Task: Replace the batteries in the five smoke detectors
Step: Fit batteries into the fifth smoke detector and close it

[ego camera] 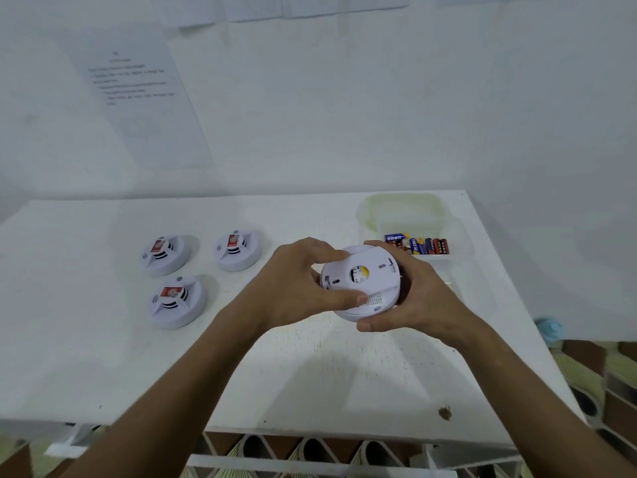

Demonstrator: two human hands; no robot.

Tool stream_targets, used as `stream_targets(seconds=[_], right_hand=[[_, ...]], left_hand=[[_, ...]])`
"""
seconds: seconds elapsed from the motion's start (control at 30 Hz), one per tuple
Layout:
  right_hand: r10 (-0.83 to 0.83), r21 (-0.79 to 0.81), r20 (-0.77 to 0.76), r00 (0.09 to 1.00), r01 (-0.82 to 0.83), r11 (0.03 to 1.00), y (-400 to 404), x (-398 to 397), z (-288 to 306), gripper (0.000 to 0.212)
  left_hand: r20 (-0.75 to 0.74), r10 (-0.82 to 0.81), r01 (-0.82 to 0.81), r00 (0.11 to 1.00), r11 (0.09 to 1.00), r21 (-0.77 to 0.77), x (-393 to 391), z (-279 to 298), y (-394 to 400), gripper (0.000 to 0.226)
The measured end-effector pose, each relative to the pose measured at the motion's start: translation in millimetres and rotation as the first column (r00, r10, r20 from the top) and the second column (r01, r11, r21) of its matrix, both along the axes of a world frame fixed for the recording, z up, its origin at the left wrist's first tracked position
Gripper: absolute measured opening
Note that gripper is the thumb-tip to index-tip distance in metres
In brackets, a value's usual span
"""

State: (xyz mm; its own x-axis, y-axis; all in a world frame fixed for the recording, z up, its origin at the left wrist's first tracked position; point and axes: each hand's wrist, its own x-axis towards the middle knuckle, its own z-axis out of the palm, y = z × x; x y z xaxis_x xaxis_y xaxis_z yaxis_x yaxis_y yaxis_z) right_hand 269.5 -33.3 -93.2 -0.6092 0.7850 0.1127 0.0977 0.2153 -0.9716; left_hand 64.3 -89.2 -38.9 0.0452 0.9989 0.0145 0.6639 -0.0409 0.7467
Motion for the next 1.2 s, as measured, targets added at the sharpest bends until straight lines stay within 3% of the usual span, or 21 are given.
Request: stream_targets(seconds=[0.13, 0.37, 0.6, 0.77, 0.93, 1.2], right_hand=[[-0.003, 0.01, 0.01, 1.0, 0.003, 1.0, -1.8, -1.0, 2.0, 0.094], [-0.024, 0.011, -0.011, 1.0, 0.024, 1.0, -3.9, -1.0, 7.1, 0.095], [0.0, 0.043, -0.024, 1.0, 0.001, 0.999, -8.3, 0.9, 10.7, 0.089], [-0.003, 0.009, -0.023, 1.0, 0.003, 1.0, -6.7, 2.4, 4.9, 0.088], [-0.025, -0.016, -0.036, 0.999, 0.024, 1.0, 0.4, 8.9, 5.8, 0.091], [-0.058, -0.005, -0.036, 0.998, 0.058, 0.998, -0.1, 9.2, 4.9, 0.091]], left_hand=[[-0.063, -0.004, 0.006, 0.998, 1.0, 0.025, 0.8, 2.9, -1.7, 0.063], [-0.037, -0.08, 0.079, 0.996, 0.996, -0.035, -1.2, 5.6, -5.3, 0.066], [-0.003, -0.052, 0.052, 0.999, 0.994, -0.098, 1.9, 1.6, -4.0, 0.068], [-0.162, -0.061, 0.057, 0.985, 0.998, -0.031, 11.1, 4.8, -5.3, 0.064], [-0.009, -0.09, 0.089, 0.996, 0.995, -0.047, 11.7, 6.1, -8.7, 0.063], [0.173, 0.009, 0.004, 0.985, 0.997, -0.079, 8.3, 1.8, -0.2, 0.056]])
